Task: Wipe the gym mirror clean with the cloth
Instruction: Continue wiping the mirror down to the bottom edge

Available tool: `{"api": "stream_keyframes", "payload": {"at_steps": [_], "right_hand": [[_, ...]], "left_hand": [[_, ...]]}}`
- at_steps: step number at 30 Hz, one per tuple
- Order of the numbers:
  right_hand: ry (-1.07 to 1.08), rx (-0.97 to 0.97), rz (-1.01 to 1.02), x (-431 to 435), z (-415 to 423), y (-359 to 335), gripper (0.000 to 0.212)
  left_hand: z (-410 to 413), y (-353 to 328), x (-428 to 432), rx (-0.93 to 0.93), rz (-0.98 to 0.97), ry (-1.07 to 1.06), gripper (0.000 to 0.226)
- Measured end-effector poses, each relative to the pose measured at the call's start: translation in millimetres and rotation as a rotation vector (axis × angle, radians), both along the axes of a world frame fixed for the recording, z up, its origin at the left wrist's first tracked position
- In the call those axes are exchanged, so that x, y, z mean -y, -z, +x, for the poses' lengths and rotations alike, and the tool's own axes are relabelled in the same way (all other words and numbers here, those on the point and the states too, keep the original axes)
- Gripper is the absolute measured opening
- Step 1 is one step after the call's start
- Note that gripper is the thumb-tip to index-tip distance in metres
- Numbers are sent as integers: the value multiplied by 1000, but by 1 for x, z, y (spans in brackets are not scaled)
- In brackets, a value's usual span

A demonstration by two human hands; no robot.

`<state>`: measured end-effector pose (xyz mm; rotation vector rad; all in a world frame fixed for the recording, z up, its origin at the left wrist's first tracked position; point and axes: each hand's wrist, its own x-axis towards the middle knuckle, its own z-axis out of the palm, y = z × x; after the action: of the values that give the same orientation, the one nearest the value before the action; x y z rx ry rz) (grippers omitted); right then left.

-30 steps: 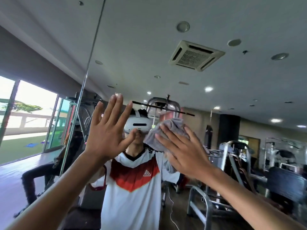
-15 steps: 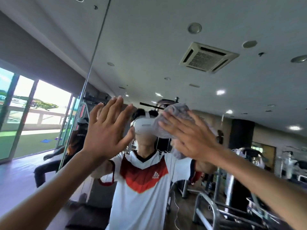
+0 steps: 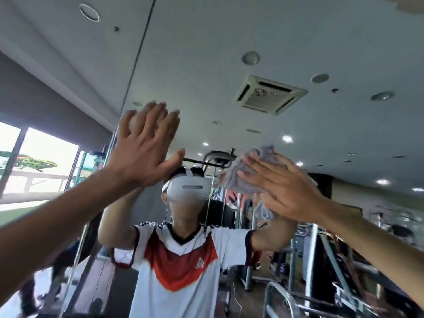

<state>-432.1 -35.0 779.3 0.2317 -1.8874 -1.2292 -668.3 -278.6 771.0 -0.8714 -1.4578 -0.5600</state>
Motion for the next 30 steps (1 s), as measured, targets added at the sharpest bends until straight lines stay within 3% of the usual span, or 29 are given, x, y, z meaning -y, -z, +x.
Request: {"api": "stream_keyframes", "payload": {"at_steps": [3, 6, 8, 9, 11, 13, 15, 19, 23, 25, 28, 30], "right_hand": [[25, -118, -218, -15, 16, -48, 61], [-48, -430, -504, 20, -15, -105, 66], [-64, -559, -588, 53, -48, -109, 66], [-71, -539, -554, 65, -63, -99, 64], [-70, -315, -349, 72, -75, -67, 61], [5, -33, -41, 55, -58, -39, 61], [57, 90, 107, 28, -26, -50, 61], [63, -197, -210, 14, -1, -123, 65], [13, -566, -562, 79, -68, -152, 75], [-8, -452, -454, 107, -99, -132, 75], [16, -7, -36, 96, -94, -92, 65], [23, 95, 97, 71, -70, -99, 62]], "left_hand": [[-15, -4, 11, 5, -8, -22, 84], [-18, -4, 12, 10, -21, 14, 82], [-18, -3, 12, 6, -25, 27, 81], [-18, -3, 13, 3, -22, 27, 81], [-18, -2, 13, -2, -21, 28, 80], [-19, -1, 12, -2, -29, 32, 79], [-19, 2, 11, -6, -11, 27, 78], [-20, 9, 8, 13, 72, 40, 82], [-20, 13, 9, 20, 100, 41, 85], [-21, 16, 11, 23, 90, 29, 85], [-22, 18, 12, 21, 61, 16, 85], [-23, 22, 12, 21, 62, 3, 84]]}}
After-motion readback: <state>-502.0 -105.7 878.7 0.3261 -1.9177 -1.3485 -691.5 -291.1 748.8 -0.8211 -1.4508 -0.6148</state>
